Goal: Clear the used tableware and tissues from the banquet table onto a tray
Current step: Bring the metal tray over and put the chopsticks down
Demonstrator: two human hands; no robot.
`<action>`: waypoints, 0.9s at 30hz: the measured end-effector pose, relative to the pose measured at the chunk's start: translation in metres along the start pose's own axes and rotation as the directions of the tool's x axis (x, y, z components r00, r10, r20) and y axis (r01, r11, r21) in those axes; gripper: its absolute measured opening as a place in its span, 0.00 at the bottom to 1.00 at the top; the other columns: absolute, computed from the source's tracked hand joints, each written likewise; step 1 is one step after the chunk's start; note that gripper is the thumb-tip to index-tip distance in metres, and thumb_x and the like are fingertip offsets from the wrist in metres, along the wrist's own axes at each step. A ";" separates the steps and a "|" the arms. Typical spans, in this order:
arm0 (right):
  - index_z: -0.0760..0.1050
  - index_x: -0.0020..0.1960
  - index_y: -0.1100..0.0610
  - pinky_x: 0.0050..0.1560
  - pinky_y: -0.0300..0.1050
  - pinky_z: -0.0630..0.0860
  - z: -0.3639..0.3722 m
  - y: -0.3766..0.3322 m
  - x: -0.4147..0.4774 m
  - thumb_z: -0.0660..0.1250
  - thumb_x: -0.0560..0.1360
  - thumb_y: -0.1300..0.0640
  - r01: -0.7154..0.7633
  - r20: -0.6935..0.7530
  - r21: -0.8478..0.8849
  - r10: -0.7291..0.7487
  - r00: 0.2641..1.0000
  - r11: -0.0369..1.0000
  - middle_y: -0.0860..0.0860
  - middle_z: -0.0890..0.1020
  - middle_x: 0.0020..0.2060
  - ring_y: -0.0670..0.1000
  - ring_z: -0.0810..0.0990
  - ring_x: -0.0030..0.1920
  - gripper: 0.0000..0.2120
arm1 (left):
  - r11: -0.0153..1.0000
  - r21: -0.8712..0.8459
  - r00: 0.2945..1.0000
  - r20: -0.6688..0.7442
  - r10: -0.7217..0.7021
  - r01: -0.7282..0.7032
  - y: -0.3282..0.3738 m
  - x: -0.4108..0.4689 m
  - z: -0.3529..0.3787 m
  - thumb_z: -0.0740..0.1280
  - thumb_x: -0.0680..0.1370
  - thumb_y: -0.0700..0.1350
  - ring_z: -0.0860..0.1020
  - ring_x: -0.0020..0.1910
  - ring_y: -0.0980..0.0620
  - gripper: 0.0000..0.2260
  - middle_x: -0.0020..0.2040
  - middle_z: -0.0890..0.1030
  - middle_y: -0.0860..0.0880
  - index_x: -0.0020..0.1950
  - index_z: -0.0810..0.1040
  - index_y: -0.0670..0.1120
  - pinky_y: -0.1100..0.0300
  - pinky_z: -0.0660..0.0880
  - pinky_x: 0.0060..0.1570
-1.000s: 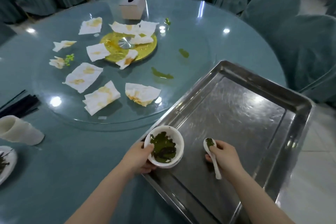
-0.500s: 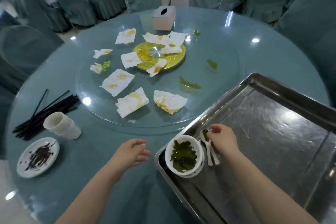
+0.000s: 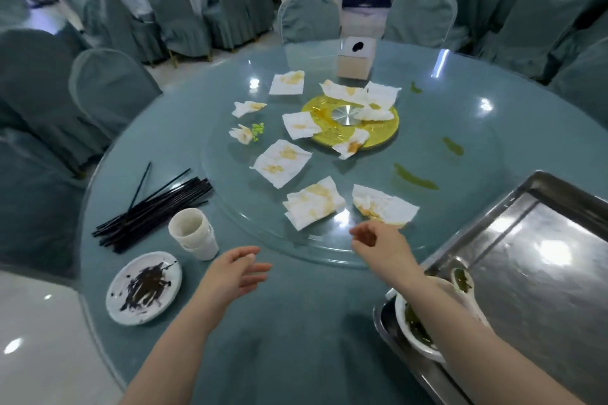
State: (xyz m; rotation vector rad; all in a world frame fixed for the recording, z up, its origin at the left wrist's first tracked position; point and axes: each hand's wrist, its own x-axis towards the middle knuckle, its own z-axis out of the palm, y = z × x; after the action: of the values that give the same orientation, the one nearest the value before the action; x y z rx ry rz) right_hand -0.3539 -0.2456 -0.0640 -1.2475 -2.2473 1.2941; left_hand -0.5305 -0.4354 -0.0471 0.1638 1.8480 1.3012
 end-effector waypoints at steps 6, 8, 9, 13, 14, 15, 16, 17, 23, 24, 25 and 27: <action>0.78 0.52 0.53 0.44 0.30 0.73 0.101 -0.061 0.026 0.71 0.71 0.61 0.000 0.153 0.075 -0.012 0.988 0.997 0.46 0.81 0.43 0.46 0.80 0.44 0.11 | 0.981 -0.173 0.985 -0.156 0.066 -0.093 -0.015 0.035 -0.106 0.59 0.81 0.38 0.80 0.33 0.51 0.08 0.32 0.83 0.47 0.48 0.77 0.42 0.57 0.74 0.41; 0.76 0.55 0.53 0.50 0.36 0.76 0.134 -0.080 0.035 0.72 0.71 0.60 0.002 0.197 0.083 -0.018 0.980 0.997 0.48 0.81 0.47 0.47 0.80 0.47 0.14 | 0.986 -0.147 0.968 -0.248 0.042 -0.081 -0.023 0.050 -0.142 0.60 0.80 0.37 0.79 0.30 0.52 0.07 0.31 0.82 0.46 0.47 0.77 0.40 0.61 0.75 0.35; 0.75 0.58 0.52 0.53 0.39 0.76 0.150 -0.088 0.040 0.73 0.71 0.59 0.002 0.221 0.079 -0.019 0.975 0.997 0.47 0.79 0.49 0.47 0.79 0.49 0.17 | 0.990 -0.125 0.955 -0.294 0.031 -0.070 -0.028 0.057 -0.160 0.61 0.80 0.36 0.79 0.31 0.52 0.06 0.32 0.82 0.45 0.47 0.78 0.39 0.62 0.75 0.33; 0.64 0.71 0.47 0.62 0.45 0.72 0.202 -0.110 0.054 0.77 0.67 0.54 -0.005 0.296 0.078 -0.018 0.955 0.997 0.47 0.72 0.62 0.47 0.73 0.62 0.36 | 0.988 0.152 0.878 -0.472 0.079 -0.007 -0.053 0.078 -0.218 0.65 0.77 0.38 0.78 0.36 0.52 0.06 0.39 0.81 0.48 0.53 0.78 0.42 0.62 0.73 0.34; 0.61 0.73 0.47 0.64 0.48 0.71 0.213 -0.114 0.057 0.78 0.66 0.53 -0.015 0.309 0.080 -0.011 0.951 0.997 0.47 0.70 0.65 0.49 0.71 0.65 0.41 | 0.967 0.251 0.857 -0.505 0.102 0.033 -0.060 0.081 -0.229 0.66 0.76 0.39 0.77 0.37 0.53 0.08 0.40 0.80 0.50 0.55 0.77 0.43 0.61 0.70 0.33; 0.59 0.74 0.47 0.66 0.50 0.70 0.222 -0.117 0.060 0.79 0.65 0.52 -0.023 0.319 0.082 -0.005 0.948 0.996 0.48 0.69 0.68 0.50 0.70 0.67 0.44 | 0.945 0.321 0.844 -0.524 0.116 0.070 -0.067 0.084 -0.239 0.67 0.76 0.40 0.76 0.38 0.53 0.12 0.42 0.78 0.50 0.58 0.75 0.44 0.61 0.68 0.34; 0.59 0.75 0.47 0.67 0.52 0.70 0.232 -0.120 0.062 0.80 0.63 0.52 -0.026 0.326 0.086 -0.003 0.945 0.996 0.47 0.68 0.69 0.50 0.69 0.68 0.46 | 0.927 0.363 0.842 -0.526 0.117 0.098 -0.073 0.087 -0.247 0.67 0.75 0.41 0.75 0.40 0.52 0.15 0.44 0.78 0.48 0.61 0.74 0.43 0.59 0.68 0.35; 0.59 0.74 0.46 0.67 0.53 0.70 0.240 -0.122 0.064 0.81 0.62 0.52 -0.023 0.326 0.095 -0.010 0.945 0.995 0.46 0.69 0.69 0.50 0.70 0.68 0.47 | 0.909 0.396 0.852 -0.513 0.101 0.130 -0.079 0.090 -0.254 0.68 0.75 0.41 0.76 0.42 0.49 0.17 0.47 0.78 0.45 0.63 0.73 0.43 0.57 0.69 0.38; 0.70 0.59 0.42 0.51 0.41 0.75 0.272 -0.129 0.068 0.80 0.61 0.56 0.006 0.257 0.171 -0.051 0.965 0.985 0.40 0.80 0.52 0.44 0.79 0.54 0.32 | 0.831 0.514 0.926 -0.377 -0.002 0.211 -0.090 0.105 -0.263 0.67 0.75 0.44 0.75 0.43 0.49 0.09 0.48 0.80 0.48 0.54 0.74 0.47 0.57 0.70 0.41; 0.70 0.58 0.43 0.49 0.39 0.74 0.274 -0.130 0.068 0.80 0.61 0.56 0.000 0.242 0.175 -0.043 0.969 0.984 0.42 0.80 0.51 0.44 0.79 0.53 0.31 | 0.833 0.512 0.929 -0.369 -0.008 0.211 -0.090 0.106 -0.265 0.67 0.75 0.44 0.76 0.43 0.49 0.07 0.46 0.81 0.48 0.52 0.75 0.46 0.57 0.72 0.42; 0.71 0.58 0.44 0.48 0.39 0.74 0.273 -0.130 0.068 0.80 0.61 0.57 -0.004 0.231 0.185 -0.039 0.972 0.983 0.43 0.81 0.51 0.45 0.79 0.52 0.31 | 0.844 0.494 0.932 -0.362 -0.020 0.210 -0.090 0.107 -0.265 0.68 0.74 0.44 0.78 0.43 0.48 0.06 0.45 0.81 0.47 0.50 0.76 0.46 0.56 0.74 0.44; 0.72 0.59 0.48 0.50 0.41 0.76 0.269 -0.129 0.067 0.80 0.61 0.59 -0.012 0.223 0.209 -0.036 0.974 0.978 0.45 0.81 0.52 0.46 0.80 0.53 0.30 | 0.882 0.428 0.931 -0.362 -0.033 0.198 -0.091 0.107 -0.266 0.68 0.74 0.44 0.79 0.43 0.47 0.04 0.44 0.81 0.47 0.48 0.75 0.46 0.52 0.77 0.46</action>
State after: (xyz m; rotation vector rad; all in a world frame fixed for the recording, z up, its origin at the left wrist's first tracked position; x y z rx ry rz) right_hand -0.6223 -0.3781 -0.1249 -1.0562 -2.1869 1.6944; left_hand -0.7508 -0.6085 -0.1555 0.0714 2.4138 0.8213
